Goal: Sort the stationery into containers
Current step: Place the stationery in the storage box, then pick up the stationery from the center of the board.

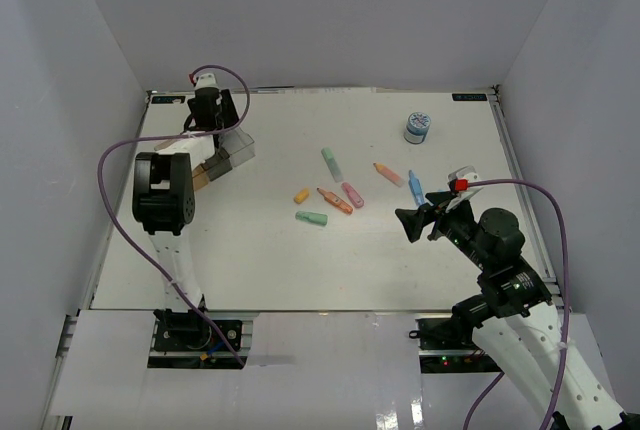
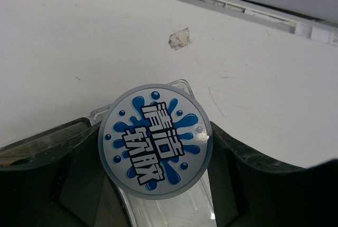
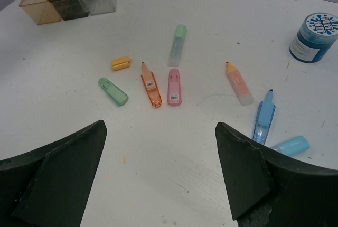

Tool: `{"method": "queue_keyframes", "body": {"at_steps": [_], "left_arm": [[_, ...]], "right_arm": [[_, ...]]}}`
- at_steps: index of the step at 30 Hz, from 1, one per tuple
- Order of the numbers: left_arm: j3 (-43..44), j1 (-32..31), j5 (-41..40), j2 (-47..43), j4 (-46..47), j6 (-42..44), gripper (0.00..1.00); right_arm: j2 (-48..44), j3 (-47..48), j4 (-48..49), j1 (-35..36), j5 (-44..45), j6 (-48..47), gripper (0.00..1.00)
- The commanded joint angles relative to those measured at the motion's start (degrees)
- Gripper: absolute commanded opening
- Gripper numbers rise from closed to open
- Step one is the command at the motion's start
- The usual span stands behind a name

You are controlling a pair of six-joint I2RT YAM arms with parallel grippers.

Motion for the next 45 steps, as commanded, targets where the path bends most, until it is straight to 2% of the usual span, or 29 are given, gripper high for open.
{"method": "queue_keyframes", "body": {"at_steps": [1,15,21,26,28,29,31,32,36,38,39,42,43,45], "left_arm": [[2.4,-0.1,-0.6,-0.2,2.6,0.2,0.63],[1.9,-0.2,-1.0,-1.0,1.4,0.3,0.93],[2.2,-0.1,-0.6,-2.7,0.0,0.0,0.98],[4.6,-0.6,1.3,-8.7,-4.6,-0.4,0.98],[5.5,-0.8,3.3,-12.4,-8.5,-0.9,0.98],[5.6,-0.8,6.3,-15.3,-13.3,-2.2,0.98],[5.3,-0.7,7.9,-18.3,-16.7,-3.6,0.98],[4.8,-0.8,11.2,-19.9,-18.0,-4.5,0.98],[-2.9,-0.9,19.9,-29.2,-21.3,-8.1,0.98],[-11.7,-0.9,22.2,-35.2,-22.1,-8.5,0.98],[-11.7,-0.8,22.7,-37.1,-22.1,-8.7,0.98],[-19.2,-0.8,24.7,-43.8,-24.1,-7.8,0.98],[-20.9,-0.9,25.0,-45.3,-24.2,-7.5,0.98],[-25.9,-0.9,25.4,-49.6,-24.2,-5.9,0.98]], "right_arm": [[-0.4,-0.5,2.2,0.3,-0.4,-0.1,0.9],[-0.4,-0.5,2.1,0.3,-0.5,-0.1,0.9],[-0.2,0.0,2.0,0.3,0.0,-0.1,0.9],[3.6,3.2,1.9,0.3,3.7,3.1,0.9],[7.9,7.0,1.6,0.3,6.9,4.5,0.9],[14.2,10.2,0.6,0.3,14.0,7.6,0.9],[16.6,13.1,0.7,0.2,15.5,7.8,0.9],[22.1,14.9,0.8,0.2,17.3,7.6,0.9],[37.1,25.7,1.0,0.0,22.8,9.3,0.9],[46.1,30.7,1.1,-2.1,26.1,9.4,0.9],[49.2,30.8,1.2,-2.1,27.0,9.4,0.9],[60.2,37.0,2.1,-7.4,23.3,9.9,0.9],[62.4,39.3,2.8,-10.5,19.0,9.9,0.9],[67.9,39.6,8.1,-12.5,16.6,8.5,0.9]]}}
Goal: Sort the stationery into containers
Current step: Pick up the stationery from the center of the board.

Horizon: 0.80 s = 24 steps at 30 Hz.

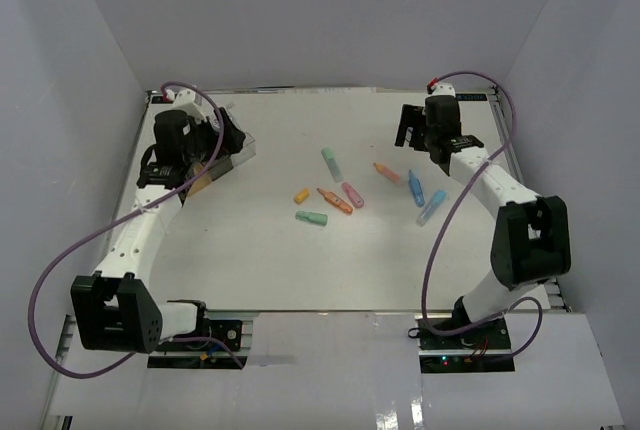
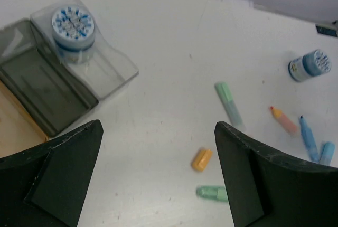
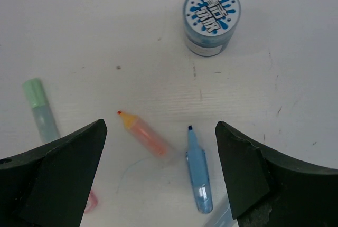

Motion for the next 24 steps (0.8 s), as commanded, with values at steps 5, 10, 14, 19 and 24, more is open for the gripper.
{"method": "queue_keyframes", "body": {"at_steps": [5,10,14,19,24], "left_arm": [[-13.9,-0.3,0.0,-10.5,0.0,2.0,0.98],[-15.2,-0.2,0.3,-12.3,0.6,1.7,0.98],[-15.5,-0.2,-1.5,-12.5,0.4,1.8,0.98],[-15.6,-0.2,-2.7,-12.2,0.0,1.8,0.98],[-15.4,-0.3,-3.0,-11.7,-0.1,1.7,0.98]], "right_arm": [[13.5,1.5,17.3,-7.7,-7.1,-4.6,0.9],[21.7,3.6,24.8,-8.8,-7.8,-10.6,0.9],[25.9,6.8,27.1,-9.5,-8.5,-13.2,0.9],[31.4,13.1,26.3,-10.3,-7.9,-15.1,0.9],[34.6,17.7,24.3,-10.8,-7.6,-17.1,0.91]]}}
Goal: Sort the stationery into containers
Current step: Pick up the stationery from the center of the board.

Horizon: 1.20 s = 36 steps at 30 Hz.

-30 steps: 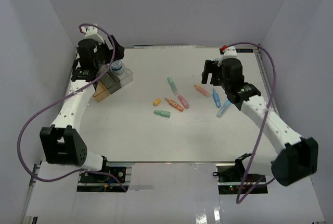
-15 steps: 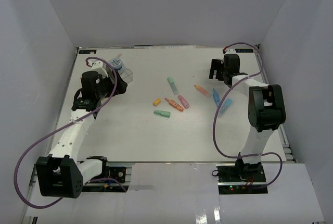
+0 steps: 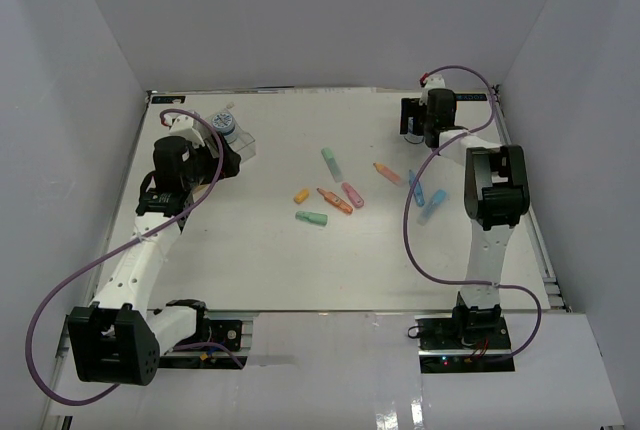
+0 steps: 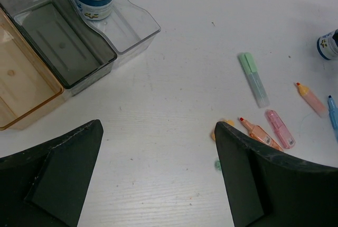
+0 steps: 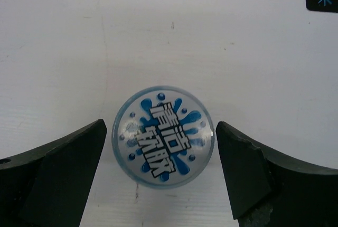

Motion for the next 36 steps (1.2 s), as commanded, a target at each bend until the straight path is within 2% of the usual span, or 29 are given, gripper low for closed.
{"method": "queue_keyframes", "body": {"at_steps": [1,5,8,14,15,18,20,26,30,36], "left_arm": [[-0.2,-0.1,-0.7,-0.4,0.3,0.3,0.98],[-0.1,-0.1,-0.3,-0.2,0.3,0.3,0.98],[-0.1,-0.1,-0.7,-0.2,0.3,0.4,0.98],[0.0,-0.1,-0.3,-0.3,0.2,0.3,0.98],[-0.1,-0.1,-0.4,-0.3,0.2,0.2,0.98],[0.0,-0.1,-0.3,-0.6,0.3,0.3,0.98],[0.1,-0.1,-0.3,-0.9,0.3,0.2,0.98],[0.0,-0.1,-0.5,-1.5,0.2,0.5,0.98],[-0.1,-0.1,-0.6,-1.7,0.2,0.5,0.98],[-0.2,-0.1,-0.8,-2.1,0.3,0.8,0.98]], "right_arm": [[2.4,5.3,1.6,-0.6,-0.2,-2.5,0.91],[4.0,7.8,-0.4,-0.5,-0.5,-3.2,0.99],[4.1,8.0,-0.5,-0.6,-1.4,-3.6,0.85],[3.8,8.6,-2.8,-0.6,-3.3,-4.6,0.65],[3.4,8.3,-2.9,-0.5,-3.6,-4.9,0.58],[0.9,7.4,-3.0,0.4,-4.8,-6.8,0.42],[-2.2,6.8,-3.5,2.0,-7.1,-8.6,0.37],[-13.4,0.3,-3.8,8.9,-14.8,-10.6,0.35],[-19.3,-4.2,-4.0,19.2,-18.3,-12.2,0.37],[-20.1,-7.9,-5.5,33.8,-19.9,-14.1,0.41]]}}
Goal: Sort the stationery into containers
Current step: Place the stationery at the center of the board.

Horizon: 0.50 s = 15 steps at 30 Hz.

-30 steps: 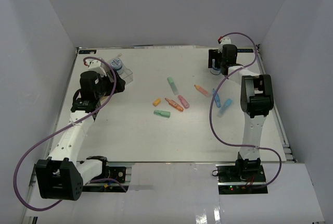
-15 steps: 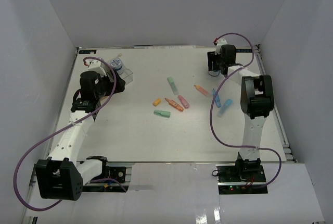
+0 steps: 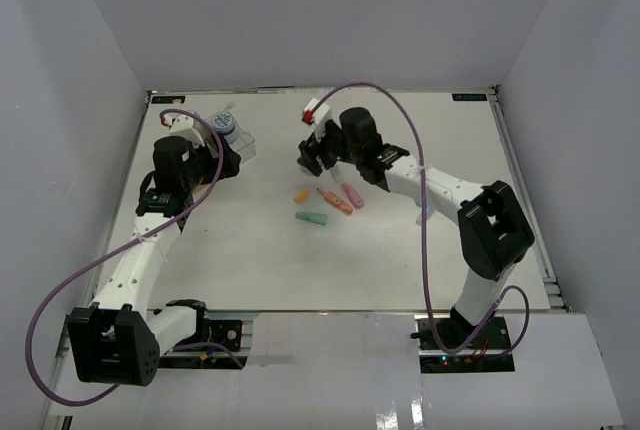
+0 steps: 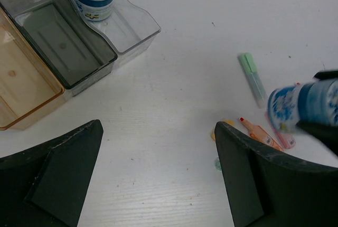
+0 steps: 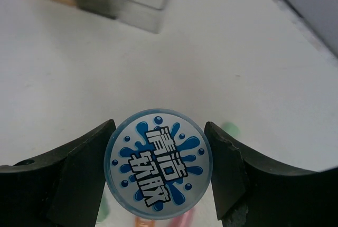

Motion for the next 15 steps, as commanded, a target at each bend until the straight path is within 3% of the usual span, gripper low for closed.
{"method": "queue_keyframes", "body": {"at_steps": [1,10,15], "left_arm": [[-0.3,-0.1,-0.7,-2.1,0.3,0.8,0.98],[-0.3,-0.1,-0.2,-2.3,0.2,0.7,0.98],[-0.6,-0.2,1.9,-2.5,0.2,0.1,0.98]], "right_arm": [[0.0,-2.7,-0.1,5.9,-1.7,-2.6,0.41],[3.8,-8.7,4.0,17.3,-2.2,-3.9,0.46],[5.4,-12.2,7.5,19.9,-2.5,-3.1,0.57]]}}
